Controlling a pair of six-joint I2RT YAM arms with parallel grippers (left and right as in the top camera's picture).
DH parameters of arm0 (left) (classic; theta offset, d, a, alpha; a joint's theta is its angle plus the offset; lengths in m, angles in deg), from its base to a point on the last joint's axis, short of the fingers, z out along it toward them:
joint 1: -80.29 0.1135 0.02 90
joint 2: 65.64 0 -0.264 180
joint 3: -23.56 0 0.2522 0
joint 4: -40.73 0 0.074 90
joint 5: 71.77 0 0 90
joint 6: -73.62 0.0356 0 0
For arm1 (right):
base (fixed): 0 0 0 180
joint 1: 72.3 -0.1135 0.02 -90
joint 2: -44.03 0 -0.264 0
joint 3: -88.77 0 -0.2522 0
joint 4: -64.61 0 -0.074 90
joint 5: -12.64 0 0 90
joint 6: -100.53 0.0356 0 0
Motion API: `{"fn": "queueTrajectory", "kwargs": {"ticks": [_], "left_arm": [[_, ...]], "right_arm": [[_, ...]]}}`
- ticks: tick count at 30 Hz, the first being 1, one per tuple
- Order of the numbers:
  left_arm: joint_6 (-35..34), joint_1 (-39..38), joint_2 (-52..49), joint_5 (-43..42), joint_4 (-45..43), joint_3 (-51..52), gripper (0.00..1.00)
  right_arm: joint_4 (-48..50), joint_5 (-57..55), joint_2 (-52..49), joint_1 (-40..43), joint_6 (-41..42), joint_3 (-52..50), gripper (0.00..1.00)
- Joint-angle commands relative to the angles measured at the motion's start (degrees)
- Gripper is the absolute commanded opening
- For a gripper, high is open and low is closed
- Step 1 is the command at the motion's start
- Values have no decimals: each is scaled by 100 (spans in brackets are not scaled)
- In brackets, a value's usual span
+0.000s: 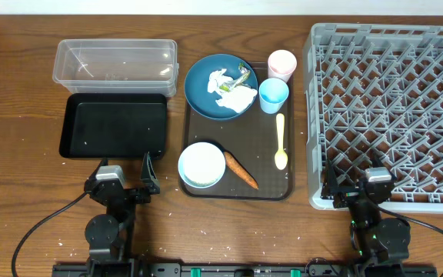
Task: Sort waste into correct bins and load items into the dishwasher rack
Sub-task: 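Move the left gripper to the blue plate and grasp the wrapper and tissue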
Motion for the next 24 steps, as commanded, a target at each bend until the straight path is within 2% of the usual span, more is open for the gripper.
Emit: {"fn": "queueTrajectory", "kwargs": {"ticks": [1,17,24], "left_arm": [[72,9,26,28,267,46,98],[70,9,26,24,267,46,98],[76,9,26,-26,-7,44,98]], "right_arm": [[-4,20,35,-59,-63,-24,99],[289,-28,35,-55,-109,-24,99],[861,24,37,-55,-103,-24,99]]}}
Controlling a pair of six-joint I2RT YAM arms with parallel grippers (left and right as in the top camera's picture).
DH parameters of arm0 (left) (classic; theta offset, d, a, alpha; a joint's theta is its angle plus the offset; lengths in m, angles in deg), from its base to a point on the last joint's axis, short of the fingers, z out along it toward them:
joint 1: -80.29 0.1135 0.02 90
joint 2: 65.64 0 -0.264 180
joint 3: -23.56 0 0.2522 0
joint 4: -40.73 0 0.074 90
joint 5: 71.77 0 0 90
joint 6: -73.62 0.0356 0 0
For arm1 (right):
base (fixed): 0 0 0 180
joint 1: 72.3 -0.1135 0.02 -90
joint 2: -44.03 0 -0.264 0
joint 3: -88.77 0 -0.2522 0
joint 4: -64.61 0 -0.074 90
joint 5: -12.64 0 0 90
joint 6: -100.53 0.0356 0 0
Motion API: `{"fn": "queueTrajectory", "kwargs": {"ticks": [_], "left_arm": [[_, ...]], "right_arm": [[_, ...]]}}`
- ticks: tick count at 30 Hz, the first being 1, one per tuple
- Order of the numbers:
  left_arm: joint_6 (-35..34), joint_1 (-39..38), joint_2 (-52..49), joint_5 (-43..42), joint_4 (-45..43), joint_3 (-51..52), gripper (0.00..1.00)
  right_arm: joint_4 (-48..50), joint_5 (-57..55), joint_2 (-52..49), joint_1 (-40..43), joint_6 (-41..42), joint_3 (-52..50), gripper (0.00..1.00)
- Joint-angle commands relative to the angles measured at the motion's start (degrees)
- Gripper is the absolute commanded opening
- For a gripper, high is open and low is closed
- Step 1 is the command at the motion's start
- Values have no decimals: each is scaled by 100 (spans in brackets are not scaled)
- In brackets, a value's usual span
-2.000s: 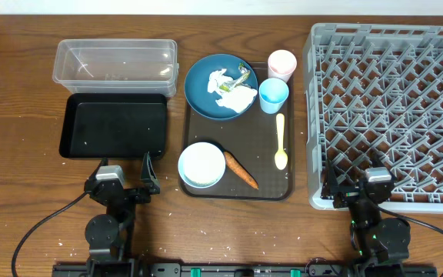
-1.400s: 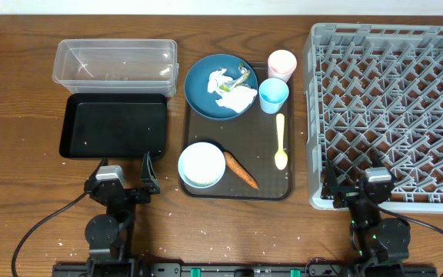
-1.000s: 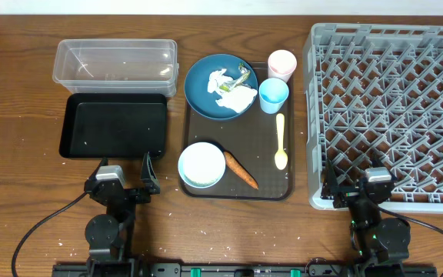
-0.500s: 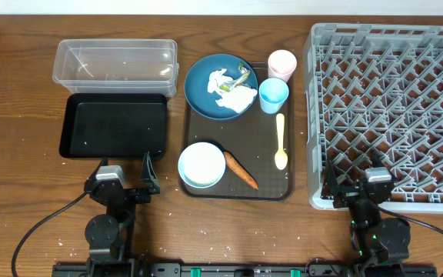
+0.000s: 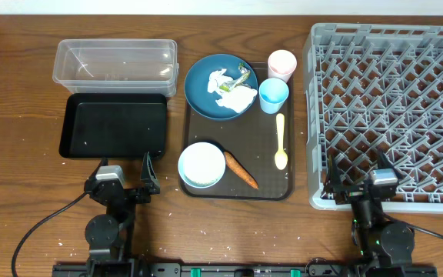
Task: Sort waste into correct bins and load items into the dishwasher rack
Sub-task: 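Move the left gripper to the blue plate and grasp the wrapper and tissue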
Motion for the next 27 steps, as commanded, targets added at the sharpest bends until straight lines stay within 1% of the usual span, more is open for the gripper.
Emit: {"fn": "queueTrajectory", "kwargs": {"ticks": [1,4,7,10,12,16,18,21,27], "left_arm": [[79,9,26,-50,-57,39,98],[81,9,26,-111,-258,-92,98],[131,9,-15,-326,-258,-332,98],[389,9,-258,-697,-249,-675,98],[420,9,-527,-780,-232,-935,98],[420,9,-1436,-1034,-179,-1714,98],[420,9,-2004,-1237,24,-2229,98],[422,9,-2988,-1449,629,-3180,98],[442,9,-4833,-1517,2009,-5112,98]], "right_arm": [[199,24,37,-55,-83,-13,99],[479,48,37,-55,-83,7,99],[494,238,22,-55,-83,157,99],[442,328,-92,-55,-83,337,99],[398,323,-245,-55,-90,509,99],[267,332,-782,-55,-120,1064,99],[136,437,-1152,-55,-289,1408,99],[-140,564,-1812,-55,-485,1980,99],[-981,601,-3261,-55,-498,3224,99]]}}
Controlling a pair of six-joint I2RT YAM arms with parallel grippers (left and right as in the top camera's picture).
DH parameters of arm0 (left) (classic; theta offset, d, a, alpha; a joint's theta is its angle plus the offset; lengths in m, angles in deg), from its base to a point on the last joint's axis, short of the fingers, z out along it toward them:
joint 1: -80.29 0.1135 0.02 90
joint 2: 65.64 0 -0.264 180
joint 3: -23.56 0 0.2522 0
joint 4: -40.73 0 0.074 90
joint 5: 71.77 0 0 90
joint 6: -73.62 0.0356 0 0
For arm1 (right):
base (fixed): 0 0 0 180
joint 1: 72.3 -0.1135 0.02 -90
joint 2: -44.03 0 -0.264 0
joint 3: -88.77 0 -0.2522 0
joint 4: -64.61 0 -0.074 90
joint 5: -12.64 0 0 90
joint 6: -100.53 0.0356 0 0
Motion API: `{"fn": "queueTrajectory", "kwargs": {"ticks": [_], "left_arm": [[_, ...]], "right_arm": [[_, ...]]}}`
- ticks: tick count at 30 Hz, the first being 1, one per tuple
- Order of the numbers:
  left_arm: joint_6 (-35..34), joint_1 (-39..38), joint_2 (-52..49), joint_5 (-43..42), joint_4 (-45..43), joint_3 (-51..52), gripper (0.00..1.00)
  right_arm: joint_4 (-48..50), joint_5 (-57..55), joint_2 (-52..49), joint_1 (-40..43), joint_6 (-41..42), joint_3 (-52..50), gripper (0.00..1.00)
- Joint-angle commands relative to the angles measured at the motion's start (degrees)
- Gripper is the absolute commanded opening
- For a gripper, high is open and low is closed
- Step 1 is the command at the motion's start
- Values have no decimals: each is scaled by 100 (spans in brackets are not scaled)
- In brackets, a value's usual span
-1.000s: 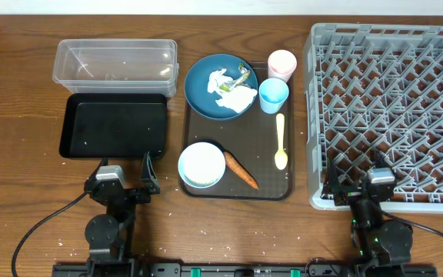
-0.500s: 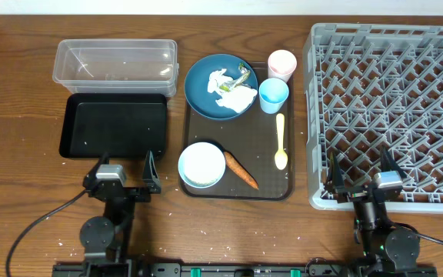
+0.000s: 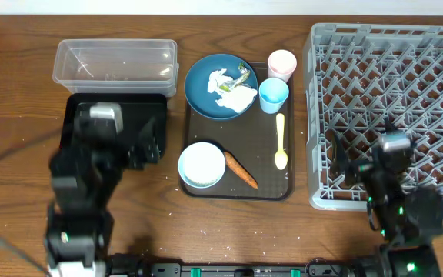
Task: Sort waste into correct bins and load items into the dishwasher rack
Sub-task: 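Move the left gripper to the blue plate and grasp the wrapper and tissue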
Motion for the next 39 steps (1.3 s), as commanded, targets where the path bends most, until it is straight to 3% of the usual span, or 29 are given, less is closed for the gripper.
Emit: {"fn": "queueTrajectory", "kwargs": {"ticks": [1,7,13,24,29,39], "left_arm": [[79,9,-905,-271,509,-1067,98],[393,-343,-2562,-442,1635,-2848,98],[485,-1023,-3985,-420,1864,-4059,98],[568,-1705,-5604,-590,1097,-4293,98],[636,-1985,-6052,59,1071,-4577,98],[1311,-2076,-7514,1005,3268,-7425,98]], "right_arm": [[-334,87,-713,-55,-136,654,99],[-1198,345,-2105,-55,-133,1751,99],[-1921,673,-3062,-55,-133,2463,99],[-2151,728,-3222,-55,-127,2524,99],[-2203,730,-3222,-55,-85,2524,99],[-2251,732,-3222,-55,-85,2524,99]]}}
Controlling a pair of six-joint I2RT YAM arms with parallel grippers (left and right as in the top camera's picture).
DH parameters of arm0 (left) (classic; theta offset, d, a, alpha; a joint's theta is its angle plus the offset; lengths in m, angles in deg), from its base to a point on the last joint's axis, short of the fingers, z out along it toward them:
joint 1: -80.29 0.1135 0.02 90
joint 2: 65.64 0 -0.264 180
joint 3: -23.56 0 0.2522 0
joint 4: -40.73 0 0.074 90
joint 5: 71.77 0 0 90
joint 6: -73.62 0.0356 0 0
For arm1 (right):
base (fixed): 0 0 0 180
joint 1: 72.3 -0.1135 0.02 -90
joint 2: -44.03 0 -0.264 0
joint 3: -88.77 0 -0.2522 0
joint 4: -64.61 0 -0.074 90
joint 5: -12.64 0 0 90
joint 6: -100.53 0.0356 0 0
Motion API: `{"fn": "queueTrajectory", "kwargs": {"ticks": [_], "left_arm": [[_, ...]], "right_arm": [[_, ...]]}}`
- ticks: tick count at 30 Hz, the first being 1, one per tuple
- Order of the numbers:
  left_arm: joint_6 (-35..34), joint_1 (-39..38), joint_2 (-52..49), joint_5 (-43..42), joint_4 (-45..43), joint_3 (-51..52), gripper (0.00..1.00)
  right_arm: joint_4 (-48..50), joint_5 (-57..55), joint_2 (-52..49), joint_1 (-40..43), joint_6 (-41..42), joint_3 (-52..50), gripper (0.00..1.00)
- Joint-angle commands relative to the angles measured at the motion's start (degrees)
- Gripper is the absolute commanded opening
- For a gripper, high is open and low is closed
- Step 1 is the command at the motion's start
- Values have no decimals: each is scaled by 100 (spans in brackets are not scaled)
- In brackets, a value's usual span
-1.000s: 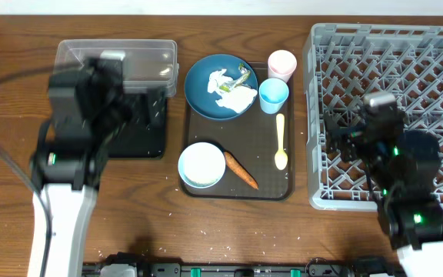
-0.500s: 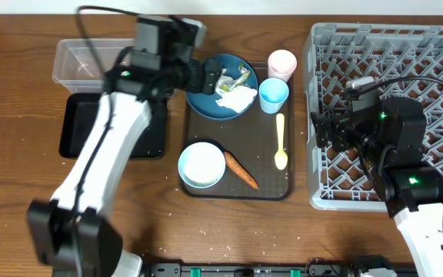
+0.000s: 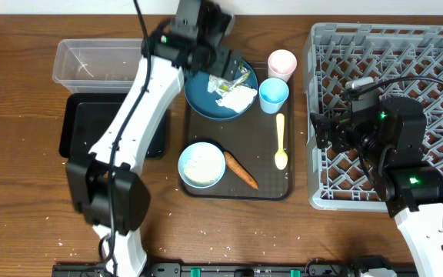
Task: Sort waste into correct bins and load items into the dishwasher rack
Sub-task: 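Move the left gripper to the blue plate and grasp the wrapper and tissue, then carry the tissue with the left gripper and drop it into the clear bin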
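On the brown tray (image 3: pixel 271 185) lies a blue plate (image 3: pixel 202 96) carrying a crumpled white napkin (image 3: pixel 235 98) and food scraps (image 3: pixel 239 75). Beside it stand a pink cup (image 3: pixel 282 63) and a blue cup (image 3: pixel 274 95). A yellow spoon (image 3: pixel 281 142), a white bowl (image 3: pixel 201 164) and a carrot (image 3: pixel 241 171) sit lower on the tray. My left gripper (image 3: pixel 223 68) hangs open over the plate's upper left part. The right gripper (image 3: pixel 323 132) is open above the left edge of the grey dishwasher rack (image 3: pixel 406 69).
A clear plastic bin (image 3: pixel 91 61) stands at the back left, with a black bin (image 3: pixel 91 131) in front of it, partly under my left arm. The rack fills the right side. Bare wooden table lies along the front.
My left arm has reached from above the black bin to over the blue plate. The right gripper has moved up and left to the rack's left edge. No object has shifted.
Both arms first rested folded at the table's front edge, grippers open. Then the right one rose slightly. Then both were lifted, the left over the black bin, the right over the rack's front. Now the left is above the plate.
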Motion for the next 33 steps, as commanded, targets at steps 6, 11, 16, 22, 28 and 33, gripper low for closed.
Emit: {"fn": "queueTrajectory", "kwargs": {"ticks": [6,11,16,22,28,33], "left_arm": [[756,-7,-1012,356,538,-739,98],[929,-101,-1370,354,498,-739,98],[994,-234,-1620,356,494,-695,98],[1054,-278,-1978,356,470,-691,98],[1051,-278,-2264,352,382,-684,98],[1051,-293,-2490,352,234,-684,98]], "right_arm": [[-57,66,13,-55,-11,131,99],[-87,66,13,-55,-11,131,99],[-184,63,13,-55,-11,131,99],[-308,63,13,-55,-11,131,99],[-317,66,13,-55,-4,131,99],[-330,63,13,-55,33,131,99]]}}
